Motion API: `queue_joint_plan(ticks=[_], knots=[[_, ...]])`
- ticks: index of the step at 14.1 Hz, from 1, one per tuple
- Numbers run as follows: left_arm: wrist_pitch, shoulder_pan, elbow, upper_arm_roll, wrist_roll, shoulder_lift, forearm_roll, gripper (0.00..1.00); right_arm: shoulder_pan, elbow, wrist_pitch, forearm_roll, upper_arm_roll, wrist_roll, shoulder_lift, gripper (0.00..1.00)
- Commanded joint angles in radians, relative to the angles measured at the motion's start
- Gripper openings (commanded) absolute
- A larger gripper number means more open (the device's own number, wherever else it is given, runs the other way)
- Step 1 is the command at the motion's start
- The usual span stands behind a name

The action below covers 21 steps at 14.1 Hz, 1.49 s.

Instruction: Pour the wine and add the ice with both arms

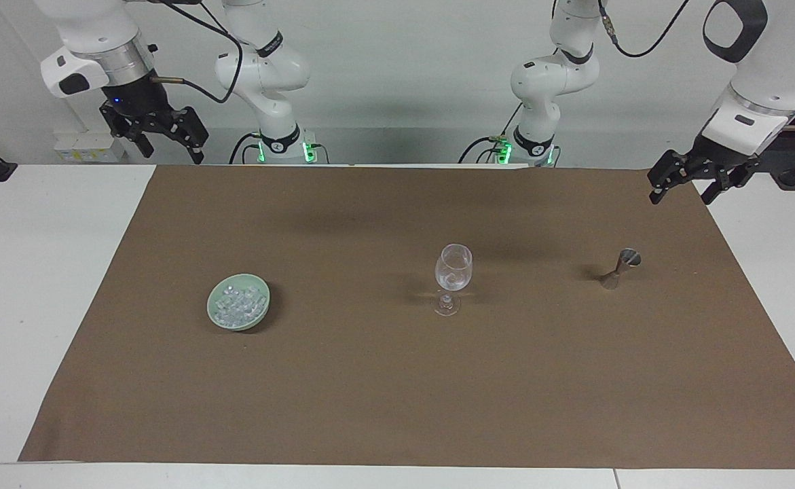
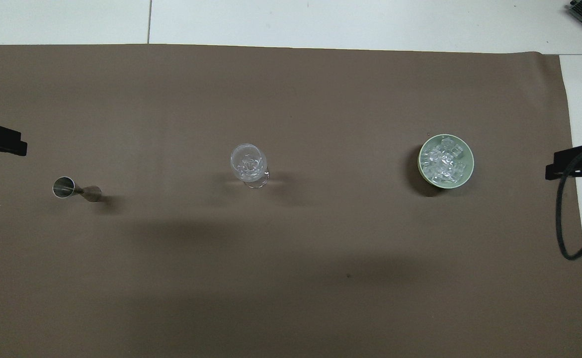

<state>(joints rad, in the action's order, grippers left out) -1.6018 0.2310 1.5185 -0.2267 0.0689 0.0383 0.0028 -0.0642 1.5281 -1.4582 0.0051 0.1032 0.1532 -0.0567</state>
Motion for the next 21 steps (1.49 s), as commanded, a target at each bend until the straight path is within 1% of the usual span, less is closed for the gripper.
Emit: queue_joint_plan(ticks=[1,3,10,12,16,21], knots=[[-0.023,0.002,0.000,0.000,0.008,0.000,0.013,1.00,-0.026,0.009,-0.004,0.026,0.041,-0.015,-0.006,1.00],[-0.052,-0.001,0.000,0.000,0.005,0.003,0.011,1.00,-0.026,0.010,-0.002,0.026,0.044,-0.018,-0.006,1.00],[-0.040,0.004,0.000,0.001,0.009,-0.002,-0.012,1.00,-0.026,0.014,0.002,0.024,0.046,-0.012,-0.011,1.00],[-0.033,0.008,0.000,0.003,0.011,-0.005,-0.009,1.00,-0.025,0.049,-0.017,0.009,0.047,-0.018,-0.031,1.00],[-0.035,0.008,-0.001,0.006,0.012,-0.009,-0.006,1.00,-0.025,0.079,-0.050,-0.004,0.047,-0.062,-0.046,1.00],[-0.033,0.002,0.000,0.007,0.012,-0.009,-0.003,1.00,-0.026,0.095,-0.067,-0.010,0.047,-0.090,-0.054,1.00]])
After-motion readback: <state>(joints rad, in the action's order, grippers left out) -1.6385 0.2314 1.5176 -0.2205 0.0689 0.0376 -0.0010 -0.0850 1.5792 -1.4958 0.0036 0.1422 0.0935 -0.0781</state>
